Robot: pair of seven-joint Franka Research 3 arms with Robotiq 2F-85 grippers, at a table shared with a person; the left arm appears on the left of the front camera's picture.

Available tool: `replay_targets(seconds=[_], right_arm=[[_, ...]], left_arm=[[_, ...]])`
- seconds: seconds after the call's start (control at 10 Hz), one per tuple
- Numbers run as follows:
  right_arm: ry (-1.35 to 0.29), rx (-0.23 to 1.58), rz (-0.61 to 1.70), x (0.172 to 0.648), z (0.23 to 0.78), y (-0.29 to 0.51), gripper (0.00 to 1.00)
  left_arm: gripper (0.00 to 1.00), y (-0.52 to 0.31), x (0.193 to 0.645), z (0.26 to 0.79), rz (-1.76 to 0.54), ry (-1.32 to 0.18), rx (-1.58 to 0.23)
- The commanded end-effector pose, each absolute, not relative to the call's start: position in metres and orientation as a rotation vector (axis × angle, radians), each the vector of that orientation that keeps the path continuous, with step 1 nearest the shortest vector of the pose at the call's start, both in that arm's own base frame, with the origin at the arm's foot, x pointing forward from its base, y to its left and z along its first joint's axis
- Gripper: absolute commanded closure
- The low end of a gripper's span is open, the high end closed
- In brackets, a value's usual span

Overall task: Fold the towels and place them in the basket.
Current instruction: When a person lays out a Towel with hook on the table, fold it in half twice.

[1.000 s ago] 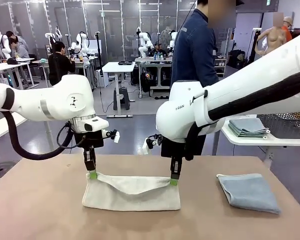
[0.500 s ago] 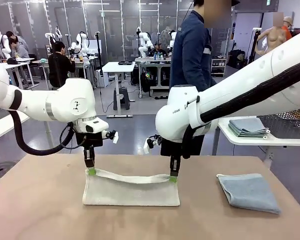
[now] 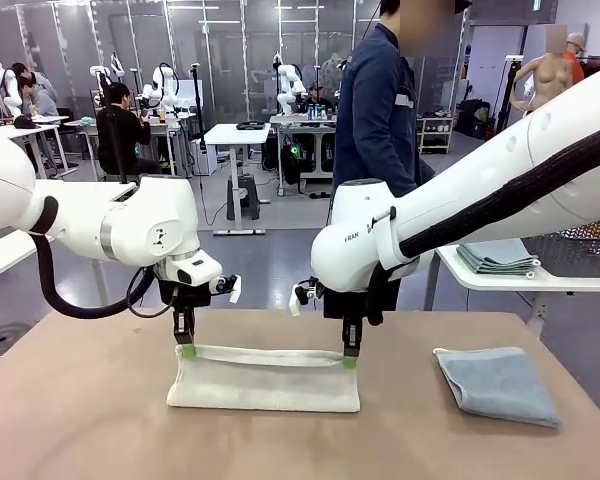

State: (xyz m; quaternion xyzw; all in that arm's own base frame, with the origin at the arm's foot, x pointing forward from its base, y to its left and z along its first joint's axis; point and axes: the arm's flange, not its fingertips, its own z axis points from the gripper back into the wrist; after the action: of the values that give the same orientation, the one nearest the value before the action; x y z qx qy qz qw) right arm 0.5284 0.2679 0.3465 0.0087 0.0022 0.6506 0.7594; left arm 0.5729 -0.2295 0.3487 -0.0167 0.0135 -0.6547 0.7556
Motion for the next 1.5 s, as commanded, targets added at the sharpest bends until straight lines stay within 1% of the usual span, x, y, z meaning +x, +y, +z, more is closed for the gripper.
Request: replay_targets(seconds=[0.0, 0.1, 0.2, 0.3, 0.4, 0.5, 0.6, 0.7, 0.8, 0.9, 1.0, 1.1, 1.2, 1.4], right_arm=[[-0.017, -0.021, 1.384, 0.53, 0.344, 0.27, 1.0], [-0.029, -0.04, 1.38, 0.528, 0.344, 0.272, 0.68], [-0.041, -0.049, 1.376, 0.526, 0.345, 0.273, 0.64], [-0.048, -0.063, 1.364, 0.525, 0.347, 0.273, 0.39], [-0.053, -0.082, 1.354, 0.526, 0.349, 0.271, 0.36], [-0.057, -0.104, 1.342, 0.526, 0.351, 0.27, 0.11], [-0.062, -0.126, 1.324, 0.527, 0.352, 0.269, 0.07], [-0.065, -0.151, 1.313, 0.527, 0.355, 0.268, 0.0], [-0.074, -0.145, 1.318, 0.525, 0.358, 0.267, 0.0], [-0.08, -0.133, 1.325, 0.519, 0.362, 0.268, 0.0], [-0.079, -0.124, 1.272, 0.509, 0.37, 0.268, 0.04], [-0.09, -0.108, 1.156, 0.496, 0.381, 0.265, 0.0], [-0.07, -0.098, 0.973, 0.482, 0.391, 0.26, 0.0], [-0.109, -0.099, 0.817, 0.463, 0.404, 0.249, 0.0]], left_arm=[[0.94, -0.224, 0.569, 0.343, -1.453, -0.011, -0.03], [0.58, -0.225, 0.568, 0.343, -1.454, -0.023, -0.03], [0.56, -0.226, 0.566, 0.344, -1.451, -0.045, -0.026], [0.2, -0.225, 0.565, 0.348, -1.447, -0.061, -0.017], [0.18, -0.222, 0.564, 0.352, -1.441, -0.081, -0.01], [0.0, -0.219, 0.564, 0.355, -1.431, -0.094, -0.005], [0.0, -0.217, 0.564, 0.355, -1.414, -0.1, 0.001], [0.0, -0.215, 0.564, 0.356, -1.403, -0.108, 0.0], [0.18, -0.214, 0.559, 0.359, -1.413, -0.123, -0.007], [0.08, -0.211, 0.551, 0.366, -1.422, -0.146, -0.027], [0.0, -0.207, 0.539, 0.377, -1.395, -0.156, -0.05], [0.0, -0.205, 0.525, 0.39, -1.359, -0.142, -0.09], [0.0, -0.202, 0.504, 0.409, -1.309, -0.124, -0.162], [0.0, -0.194, 0.468, 0.444, -1.261, -0.139, -0.172]])
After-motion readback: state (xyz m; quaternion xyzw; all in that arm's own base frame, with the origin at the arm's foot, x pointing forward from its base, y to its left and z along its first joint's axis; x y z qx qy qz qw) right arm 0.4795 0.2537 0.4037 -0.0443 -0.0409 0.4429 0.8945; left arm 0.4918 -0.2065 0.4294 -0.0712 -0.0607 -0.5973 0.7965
